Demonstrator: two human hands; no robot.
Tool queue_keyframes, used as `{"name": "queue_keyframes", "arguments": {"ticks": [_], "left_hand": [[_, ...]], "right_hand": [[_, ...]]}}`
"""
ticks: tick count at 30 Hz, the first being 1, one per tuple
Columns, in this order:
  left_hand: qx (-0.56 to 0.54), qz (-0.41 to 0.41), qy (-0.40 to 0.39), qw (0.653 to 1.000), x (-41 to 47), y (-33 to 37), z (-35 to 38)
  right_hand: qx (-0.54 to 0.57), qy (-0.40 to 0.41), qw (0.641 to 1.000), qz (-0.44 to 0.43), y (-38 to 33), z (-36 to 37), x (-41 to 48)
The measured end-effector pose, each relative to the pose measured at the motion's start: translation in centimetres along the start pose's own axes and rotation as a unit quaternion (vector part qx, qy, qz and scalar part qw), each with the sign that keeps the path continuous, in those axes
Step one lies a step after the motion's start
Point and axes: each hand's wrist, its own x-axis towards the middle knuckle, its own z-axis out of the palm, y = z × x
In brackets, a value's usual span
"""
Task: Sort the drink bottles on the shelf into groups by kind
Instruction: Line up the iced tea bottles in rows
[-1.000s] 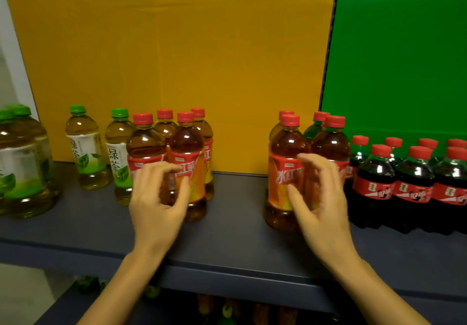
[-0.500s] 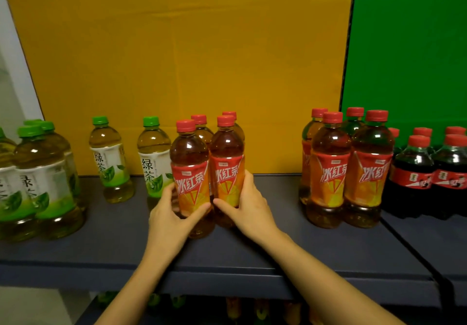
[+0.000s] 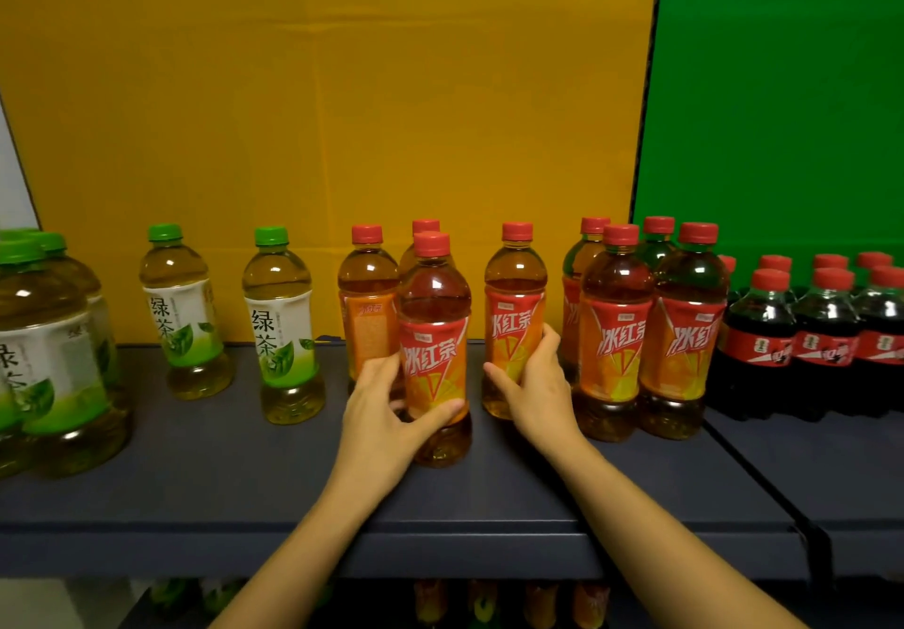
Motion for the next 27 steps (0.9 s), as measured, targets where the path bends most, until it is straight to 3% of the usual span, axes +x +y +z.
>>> {"name": "queue_keyframes", "arguments": {"ticks": [10, 27], "left_hand": [[0.050, -0.022, -0.006, 0.998, 3.1, 0.0, 4.3], [0.162, -0.054, 0.063, 0.983, 4.8, 0.8, 6.7]], "right_hand": [[-0.019, 0.061, 0.997, 0.034, 0.4, 0.7, 1.5], [-0.004, 0.101, 0.994, 0.036, 1.0, 1.3, 1.7]]}}
